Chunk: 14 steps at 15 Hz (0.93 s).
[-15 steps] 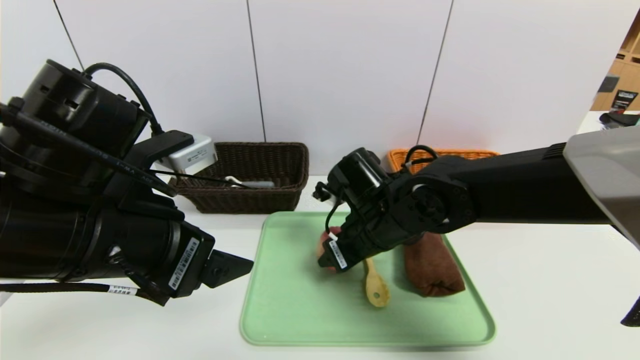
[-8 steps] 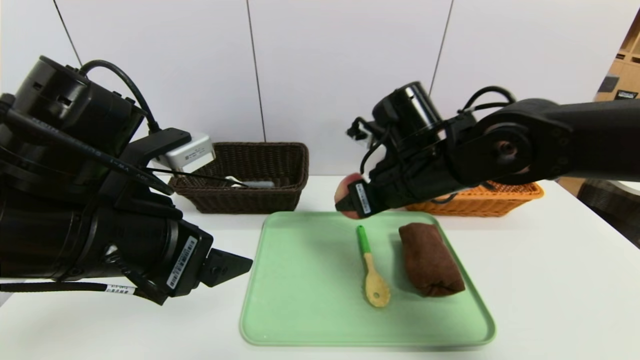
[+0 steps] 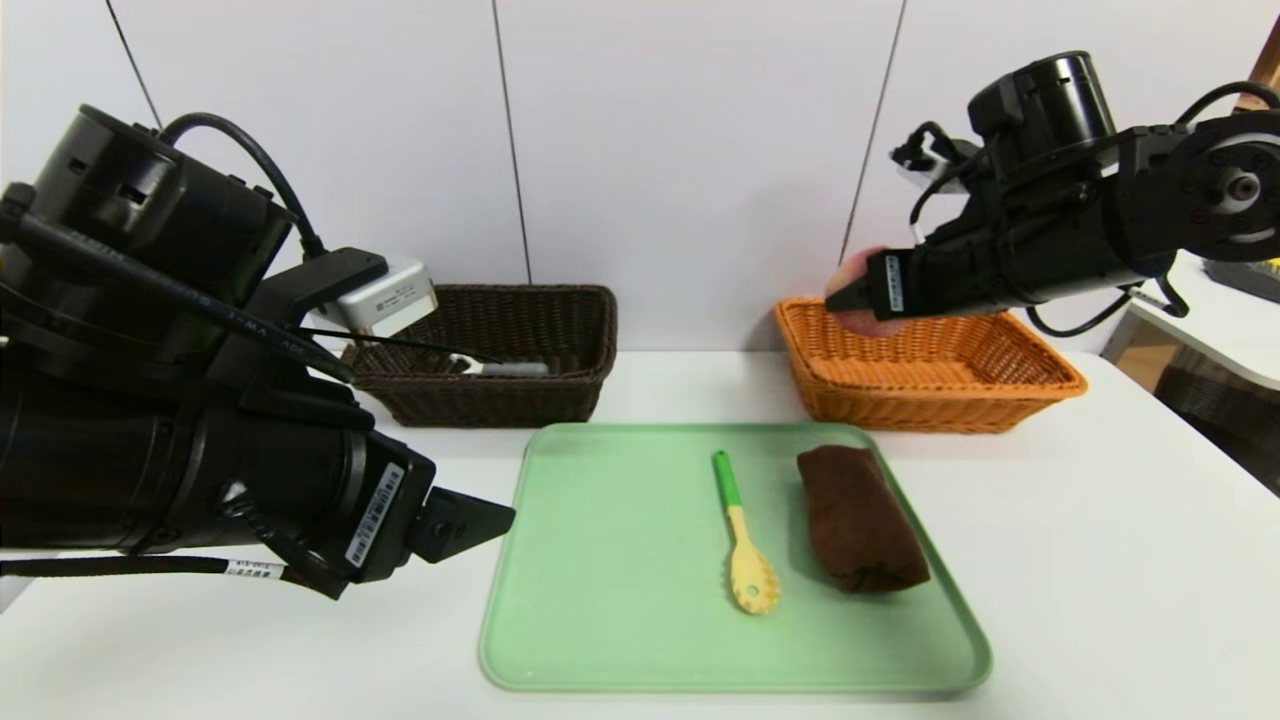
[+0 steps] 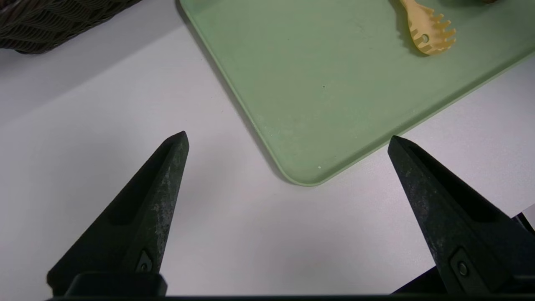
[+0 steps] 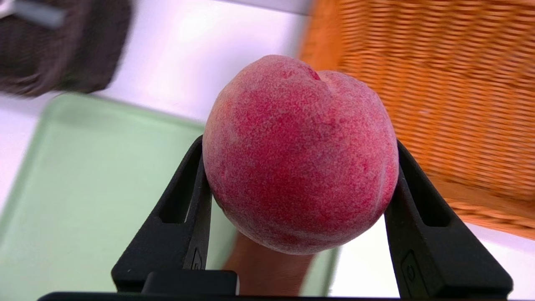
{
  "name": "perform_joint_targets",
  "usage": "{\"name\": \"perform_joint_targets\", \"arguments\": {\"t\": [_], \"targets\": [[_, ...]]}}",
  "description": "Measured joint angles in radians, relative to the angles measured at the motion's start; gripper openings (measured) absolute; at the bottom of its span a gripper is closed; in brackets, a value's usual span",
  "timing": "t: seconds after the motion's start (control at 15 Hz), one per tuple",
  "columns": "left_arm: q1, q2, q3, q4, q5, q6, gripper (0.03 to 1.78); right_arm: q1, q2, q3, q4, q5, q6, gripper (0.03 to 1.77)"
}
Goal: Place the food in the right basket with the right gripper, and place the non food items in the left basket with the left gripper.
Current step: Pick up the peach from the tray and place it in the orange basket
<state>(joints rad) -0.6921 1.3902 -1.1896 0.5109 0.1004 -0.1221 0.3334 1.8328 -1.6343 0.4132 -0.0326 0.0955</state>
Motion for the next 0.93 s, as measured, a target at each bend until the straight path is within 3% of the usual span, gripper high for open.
{"name": "perform_joint_targets", "arguments": {"t": [0.4,0.67,0.93], "targets": [[0.0,0.001,0.002,0.0,0.0,-0.003,1.69,-0.183,0.091,0.0,-0.113,-0.023,-0.043,1.12],[0.001,0.012,0.003,0.0,0.001,-0.005,1.69,-0.253,0.195,-0.013,-0.178,-0.103,-0.085,1.12],[0.002,0.03,0.006,-0.001,0.001,-0.007,1.69,-0.288,0.275,-0.024,-0.187,-0.109,-0.102,1.12]]}}
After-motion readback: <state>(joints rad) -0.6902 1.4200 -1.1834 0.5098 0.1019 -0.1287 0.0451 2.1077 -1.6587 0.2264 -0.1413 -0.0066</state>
